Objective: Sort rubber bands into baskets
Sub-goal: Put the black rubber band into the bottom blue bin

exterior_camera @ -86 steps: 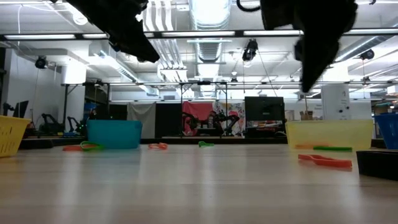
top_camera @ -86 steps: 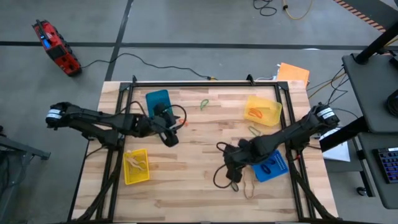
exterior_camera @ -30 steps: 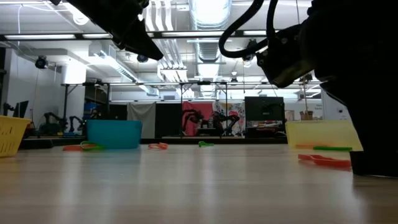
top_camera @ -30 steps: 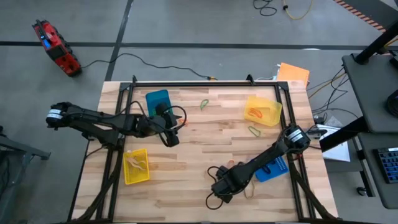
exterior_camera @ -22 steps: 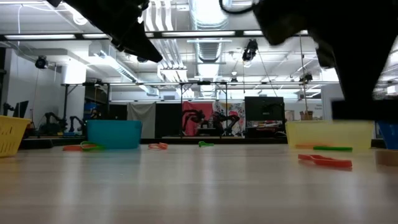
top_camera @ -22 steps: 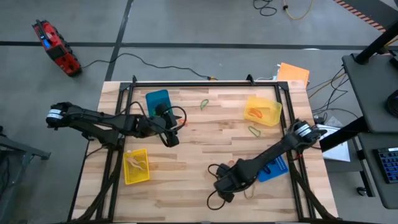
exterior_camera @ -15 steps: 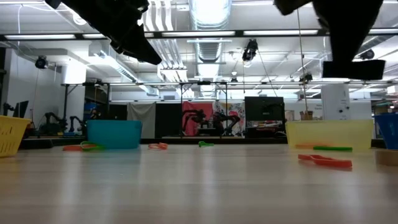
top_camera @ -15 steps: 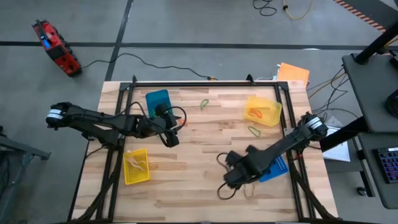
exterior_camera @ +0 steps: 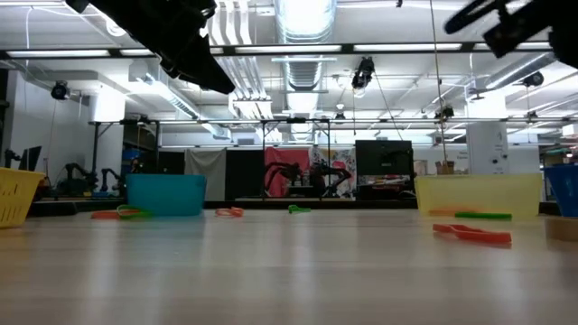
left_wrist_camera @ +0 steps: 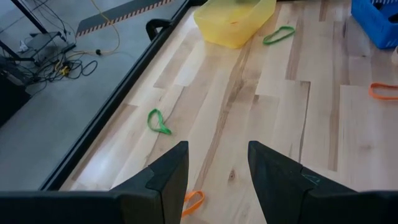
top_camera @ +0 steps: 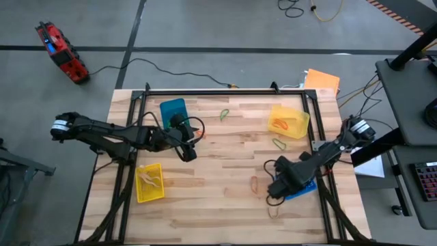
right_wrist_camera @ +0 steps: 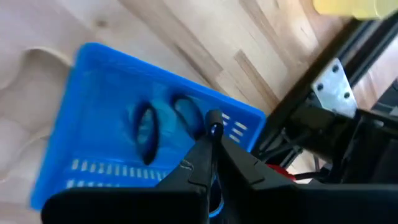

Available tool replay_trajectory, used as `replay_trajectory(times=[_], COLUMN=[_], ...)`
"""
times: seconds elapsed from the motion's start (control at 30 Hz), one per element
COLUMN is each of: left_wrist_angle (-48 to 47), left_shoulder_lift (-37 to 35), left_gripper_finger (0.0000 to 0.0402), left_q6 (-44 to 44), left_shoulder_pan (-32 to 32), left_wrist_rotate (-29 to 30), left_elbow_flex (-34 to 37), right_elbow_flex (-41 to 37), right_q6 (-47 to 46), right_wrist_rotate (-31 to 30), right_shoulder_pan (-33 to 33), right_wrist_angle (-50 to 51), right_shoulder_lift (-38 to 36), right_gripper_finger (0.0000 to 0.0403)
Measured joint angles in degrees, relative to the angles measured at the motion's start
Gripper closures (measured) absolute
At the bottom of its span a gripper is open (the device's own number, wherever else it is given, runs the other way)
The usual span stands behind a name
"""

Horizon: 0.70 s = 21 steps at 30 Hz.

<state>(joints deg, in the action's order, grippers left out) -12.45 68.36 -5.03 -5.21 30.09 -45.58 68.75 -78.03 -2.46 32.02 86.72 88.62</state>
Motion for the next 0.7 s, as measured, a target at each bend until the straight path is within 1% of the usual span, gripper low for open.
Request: replay_trajectory(times=[0.17, 0.33, 0.43, 0.7], left_wrist_angle=[0.0, 0.0, 0.0, -0.23], left_shoulder_lift=[0.0, 0.0, 0.0, 0.0], left_gripper_finger=[0.0251, 0.0251, 0.0251, 0.0251], left_q6=[-0.01, -0.21, -0.57, -2.26], left_shoulder_pan=[0.0, 0.0, 0.0, 0.0], left_wrist_rotate=[0.0, -0.02, -0.02, -0.88], left_elbow_flex=[0.0, 0.0, 0.0, 0.01], right_elbow_flex=[-5.29, -7.43, -7.64, -7.28], right_q6=[-5.07, -7.73, -8.14, -7.05], right_wrist_rotate=[-0.06, -0.07, -0.07, -0.07], right_shoulder_pan=[1.73, 2.24, 2.24, 2.24], right_wrist_angle=[-2.27, -6.41, -6.73, -6.73], right_shoulder_lift=[-4.6, -8.04, -8.44, -7.51], right_gripper_finger=[0.039, 0.0384, 0.0359, 0.0264])
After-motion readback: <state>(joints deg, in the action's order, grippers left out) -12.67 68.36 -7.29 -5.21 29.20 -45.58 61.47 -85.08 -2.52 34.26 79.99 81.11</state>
